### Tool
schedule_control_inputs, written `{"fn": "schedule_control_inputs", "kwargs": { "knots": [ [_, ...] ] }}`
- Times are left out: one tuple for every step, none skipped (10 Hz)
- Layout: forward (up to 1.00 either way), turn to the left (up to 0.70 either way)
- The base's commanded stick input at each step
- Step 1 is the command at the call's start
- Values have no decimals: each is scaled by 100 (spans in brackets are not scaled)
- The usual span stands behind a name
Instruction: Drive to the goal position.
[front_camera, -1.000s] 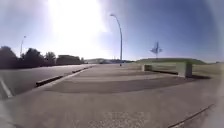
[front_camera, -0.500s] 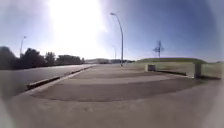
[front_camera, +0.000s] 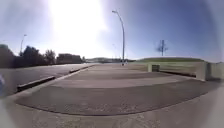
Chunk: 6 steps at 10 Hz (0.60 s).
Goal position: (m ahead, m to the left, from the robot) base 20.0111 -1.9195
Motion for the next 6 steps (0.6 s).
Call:
{"fn": "schedule_control_inputs", "kwargs": {
  "knots": [
    [100, 1],
    [100, 1],
    [100, 1],
    [100, 1],
    [100, 1],
    [100, 1]
  ]
}}
